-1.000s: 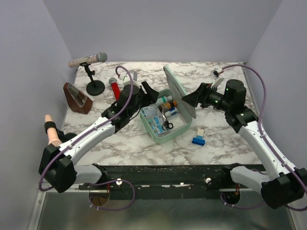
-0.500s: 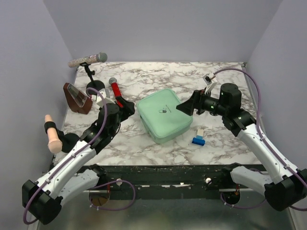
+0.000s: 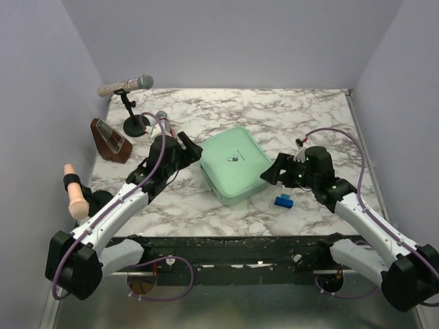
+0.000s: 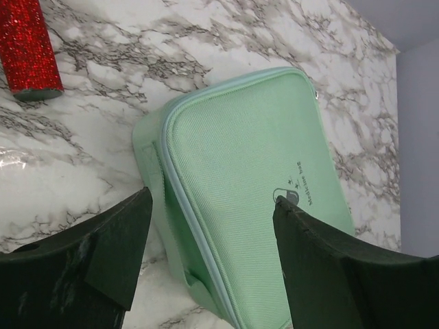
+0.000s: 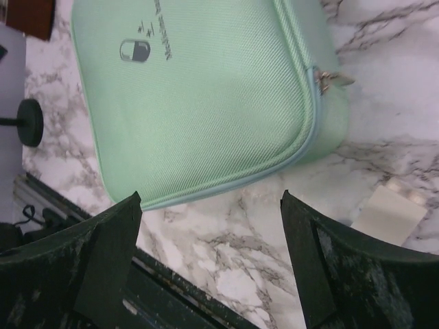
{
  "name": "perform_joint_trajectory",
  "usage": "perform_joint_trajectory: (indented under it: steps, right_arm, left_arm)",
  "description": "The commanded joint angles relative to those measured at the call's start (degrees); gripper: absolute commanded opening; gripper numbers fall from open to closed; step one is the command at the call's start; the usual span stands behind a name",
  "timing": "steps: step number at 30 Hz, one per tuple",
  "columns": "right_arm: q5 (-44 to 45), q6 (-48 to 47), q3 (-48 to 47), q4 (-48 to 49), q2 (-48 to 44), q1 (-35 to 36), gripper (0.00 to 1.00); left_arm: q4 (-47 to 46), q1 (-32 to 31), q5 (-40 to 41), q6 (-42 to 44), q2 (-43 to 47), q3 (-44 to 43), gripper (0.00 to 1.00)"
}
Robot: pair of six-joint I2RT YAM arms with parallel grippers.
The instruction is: Organize the medicine kit
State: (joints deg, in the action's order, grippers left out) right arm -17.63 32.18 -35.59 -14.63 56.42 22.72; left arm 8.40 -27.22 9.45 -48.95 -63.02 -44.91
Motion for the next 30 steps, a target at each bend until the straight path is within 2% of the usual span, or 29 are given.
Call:
perform_joint_trajectory:
  steps: [1, 5, 11, 14, 17, 19, 22, 27, 30]
  right_arm:
    - [11.9, 1.7, -2.5, 3.5, -0.5, 0.0, 0.91]
    - [13.5, 2.0, -7.3, 3.2, 6.6, -0.9, 0.91]
    - [14.9, 2.0, -9.8, 5.6, 12.9, -1.6, 0.91]
    - [14.0, -0.1, -14.0, 6.4, 19.4, -2.0, 0.92]
    - [6.9, -0.8, -17.3, 6.7, 25.6, -2.1, 0.91]
    - [1.0, -0.9, -15.0, 9.8, 26.8, -2.0, 0.89]
    - [-2.1, -0.3, -10.0, 13.3, 25.7, -1.9, 0.86]
    - [-5.5, -1.9, -4.3, 14.0, 22.2, -1.1, 0.82]
    - [-6.5, -2.0, -1.9, 14.0, 20.1, 0.5, 0.81]
  left_arm:
    - [-3.4, 0.2, -5.3, -3.0, 4.3, 6.7, 0.81]
    - [-4.6, 0.1, -6.7, -5.5, 7.0, 12.6, 0.81]
    - [-1.6, 0.1, -6.6, -5.4, 9.1, 12.3, 0.79]
    - [-8.1, -0.1, -10.8, -8.5, 9.9, 17.8, 0.78]
    - [-14.8, -0.2, -14.0, -10.2, 8.0, 21.0, 0.80]
    - [-17.3, -0.4, -16.1, -9.0, 4.3, 20.0, 0.84]
    - [-18.1, -0.4, -19.3, -7.0, -3.4, 16.1, 0.85]
    - [-20.6, -0.5, -19.6, -5.3, -11.0, 11.9, 0.78]
    - [-17.9, -0.4, -18.1, -1.7, -13.7, 6.9, 0.77]
